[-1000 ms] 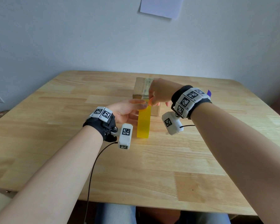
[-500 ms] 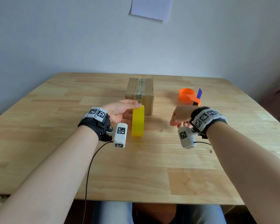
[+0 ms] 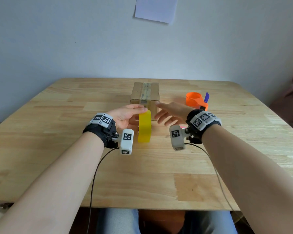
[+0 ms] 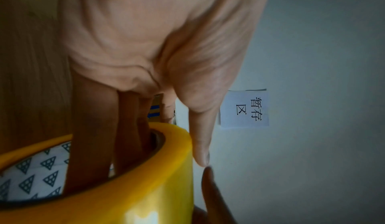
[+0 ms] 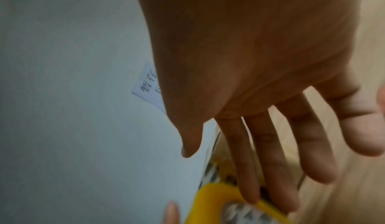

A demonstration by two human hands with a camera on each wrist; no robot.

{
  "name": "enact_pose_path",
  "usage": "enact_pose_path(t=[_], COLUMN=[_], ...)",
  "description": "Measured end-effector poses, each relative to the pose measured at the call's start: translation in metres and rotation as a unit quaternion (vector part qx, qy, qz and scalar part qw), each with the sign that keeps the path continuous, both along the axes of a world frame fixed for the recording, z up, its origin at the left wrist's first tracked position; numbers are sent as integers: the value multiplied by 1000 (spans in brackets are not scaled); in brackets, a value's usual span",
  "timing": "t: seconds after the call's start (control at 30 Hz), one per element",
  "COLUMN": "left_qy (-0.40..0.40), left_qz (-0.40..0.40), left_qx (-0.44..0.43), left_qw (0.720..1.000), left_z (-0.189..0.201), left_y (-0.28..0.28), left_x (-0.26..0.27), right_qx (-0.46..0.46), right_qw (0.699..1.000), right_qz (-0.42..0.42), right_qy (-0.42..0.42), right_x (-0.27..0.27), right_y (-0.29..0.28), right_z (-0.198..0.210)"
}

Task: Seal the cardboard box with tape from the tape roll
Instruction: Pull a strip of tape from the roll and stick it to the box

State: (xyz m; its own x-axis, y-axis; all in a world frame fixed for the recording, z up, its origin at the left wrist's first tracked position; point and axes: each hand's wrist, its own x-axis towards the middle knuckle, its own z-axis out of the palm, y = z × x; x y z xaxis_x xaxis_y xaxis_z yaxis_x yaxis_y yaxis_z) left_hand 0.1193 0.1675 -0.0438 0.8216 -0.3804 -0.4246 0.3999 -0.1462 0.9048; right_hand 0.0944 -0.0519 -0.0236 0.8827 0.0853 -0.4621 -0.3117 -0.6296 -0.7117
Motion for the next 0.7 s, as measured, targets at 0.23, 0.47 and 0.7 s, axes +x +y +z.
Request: enact_pose_path(t=[0.23,0.47,0.7], left_qy=[61,11,-12], left_qz=[5,95,115], left_qx=[16,57,74], left_qw=[998,994,991], left_z=[4,-5,-8], left_y=[7,-2,-4], left_x=[-6,4,6], right_qx=[96,131,149], right_qw=[995,989,987], right_qz=[10,17,16], right_qy=[12,60,53], right_x=[-7,-22,-25], right_y=[33,33,37], right_z=[-1,5,2])
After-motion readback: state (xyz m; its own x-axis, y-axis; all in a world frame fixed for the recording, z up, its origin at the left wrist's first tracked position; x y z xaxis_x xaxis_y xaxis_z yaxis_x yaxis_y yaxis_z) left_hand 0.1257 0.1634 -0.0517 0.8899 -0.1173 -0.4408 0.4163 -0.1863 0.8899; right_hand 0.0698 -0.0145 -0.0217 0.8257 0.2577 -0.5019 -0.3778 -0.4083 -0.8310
